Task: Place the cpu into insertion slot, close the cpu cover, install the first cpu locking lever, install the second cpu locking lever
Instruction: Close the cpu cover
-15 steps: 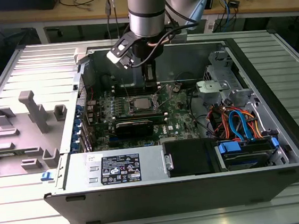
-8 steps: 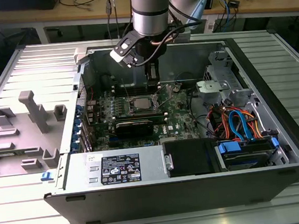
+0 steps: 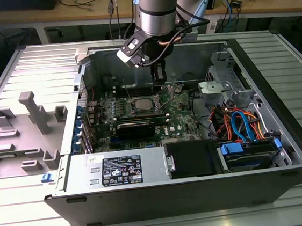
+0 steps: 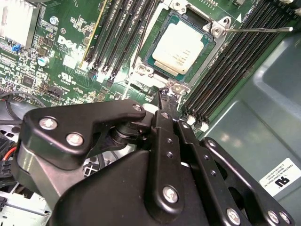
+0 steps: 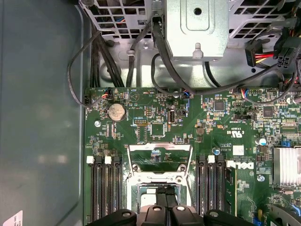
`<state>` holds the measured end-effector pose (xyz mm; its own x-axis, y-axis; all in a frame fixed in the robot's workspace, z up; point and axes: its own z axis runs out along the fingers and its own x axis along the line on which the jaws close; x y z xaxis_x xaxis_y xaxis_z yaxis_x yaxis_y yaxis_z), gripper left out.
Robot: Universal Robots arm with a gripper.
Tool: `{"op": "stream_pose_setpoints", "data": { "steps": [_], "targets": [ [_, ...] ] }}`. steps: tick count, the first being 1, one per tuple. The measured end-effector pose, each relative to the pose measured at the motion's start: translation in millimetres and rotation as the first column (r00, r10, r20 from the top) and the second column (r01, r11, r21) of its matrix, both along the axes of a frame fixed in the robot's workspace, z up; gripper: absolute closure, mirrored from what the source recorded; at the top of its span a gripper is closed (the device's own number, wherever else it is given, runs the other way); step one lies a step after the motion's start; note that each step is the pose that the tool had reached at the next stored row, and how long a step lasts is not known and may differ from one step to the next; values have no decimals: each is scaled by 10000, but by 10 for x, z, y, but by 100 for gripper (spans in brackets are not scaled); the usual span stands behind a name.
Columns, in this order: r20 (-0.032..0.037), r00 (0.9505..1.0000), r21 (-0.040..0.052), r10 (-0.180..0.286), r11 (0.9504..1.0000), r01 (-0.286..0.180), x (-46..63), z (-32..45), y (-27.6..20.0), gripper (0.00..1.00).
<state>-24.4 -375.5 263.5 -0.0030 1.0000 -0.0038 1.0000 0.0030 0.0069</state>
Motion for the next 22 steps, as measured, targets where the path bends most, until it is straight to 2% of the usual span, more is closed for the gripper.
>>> {"op": "stream_pose_setpoints", "data": {
  "steps": [11, 14, 19, 22],
  "targets": [
    [0, 10000, -7, 1, 10000, -1, 22, -5, -1, 89],
    [1, 10000, -32, 3, 10000, -3, 26, 28, 2, 89],
    [0, 10000, -34, 2, 10000, -2, 128, 26, 2, 89],
    [-1, 10000, -68, 1, 10000, -1, 146, 26, 2, 89]
  ]
}}
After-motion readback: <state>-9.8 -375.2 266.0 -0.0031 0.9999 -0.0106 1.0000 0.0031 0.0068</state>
